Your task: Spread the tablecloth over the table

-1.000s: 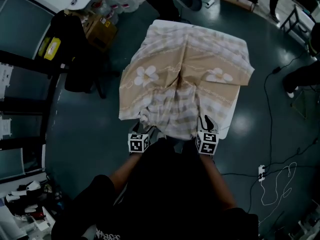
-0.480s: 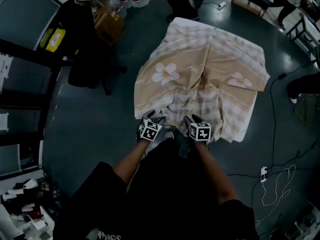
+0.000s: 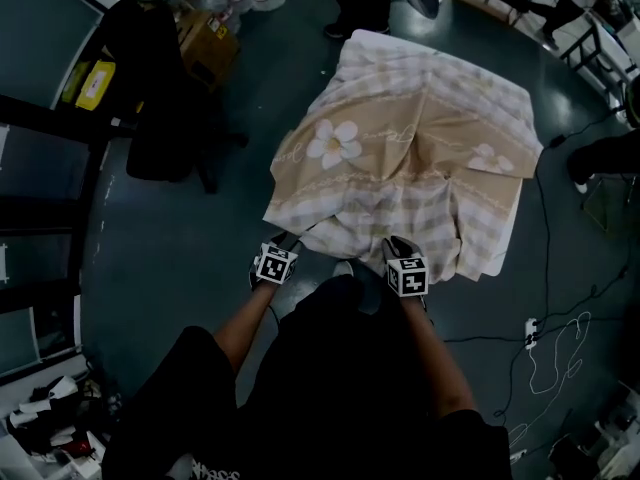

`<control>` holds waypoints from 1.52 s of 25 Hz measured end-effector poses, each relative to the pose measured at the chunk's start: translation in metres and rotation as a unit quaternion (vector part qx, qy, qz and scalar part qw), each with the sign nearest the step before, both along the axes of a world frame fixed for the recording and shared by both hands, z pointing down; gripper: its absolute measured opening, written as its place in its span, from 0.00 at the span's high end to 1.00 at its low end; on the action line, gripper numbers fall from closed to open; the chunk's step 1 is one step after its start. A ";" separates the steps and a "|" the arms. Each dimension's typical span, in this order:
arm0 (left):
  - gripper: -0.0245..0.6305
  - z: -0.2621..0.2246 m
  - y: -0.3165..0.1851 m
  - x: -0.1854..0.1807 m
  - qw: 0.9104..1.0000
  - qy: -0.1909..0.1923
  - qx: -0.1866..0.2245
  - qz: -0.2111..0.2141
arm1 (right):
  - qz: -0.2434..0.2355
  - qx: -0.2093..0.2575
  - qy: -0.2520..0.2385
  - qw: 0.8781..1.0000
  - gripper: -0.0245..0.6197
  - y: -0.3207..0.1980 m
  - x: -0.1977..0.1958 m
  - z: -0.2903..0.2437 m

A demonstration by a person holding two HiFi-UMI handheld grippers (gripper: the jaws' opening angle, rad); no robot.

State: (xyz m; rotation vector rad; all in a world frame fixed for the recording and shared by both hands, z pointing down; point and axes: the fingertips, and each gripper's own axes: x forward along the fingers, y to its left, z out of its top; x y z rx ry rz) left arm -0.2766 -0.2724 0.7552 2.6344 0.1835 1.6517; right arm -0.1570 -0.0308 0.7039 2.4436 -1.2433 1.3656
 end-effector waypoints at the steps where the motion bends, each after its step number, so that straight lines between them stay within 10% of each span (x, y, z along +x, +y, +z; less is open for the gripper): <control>1: 0.67 -0.004 0.002 0.002 1.000 0.012 -0.001 0.019 | 0.005 -0.001 0.011 1.000 0.80 0.009 0.003 -0.003; 6: 0.67 -0.042 0.034 0.013 0.994 0.066 -0.029 0.086 | 0.081 -0.027 0.039 0.996 0.72 0.069 0.030 -0.010; 12: 0.55 -0.080 0.095 -0.023 0.983 -0.005 -0.169 0.077 | 0.193 -0.048 0.075 0.977 0.73 0.167 0.071 -0.035; 17: 0.55 -0.103 0.143 0.013 0.981 0.065 -0.164 0.079 | 0.238 -0.092 0.029 0.967 0.72 0.251 0.088 0.001; 24: 0.55 -0.113 0.275 0.121 0.968 0.124 -0.181 0.123 | 0.184 -0.150 -0.001 0.971 0.70 0.287 0.094 0.047; 30: 0.55 -0.075 0.341 0.161 0.971 0.082 -0.144 0.175 | 0.141 -0.133 0.009 0.981 0.91 0.291 0.097 0.049; 38: 0.55 -0.051 0.372 0.156 0.977 0.053 -0.119 0.170 | 0.220 -0.099 -0.015 0.970 0.93 0.395 0.078 0.039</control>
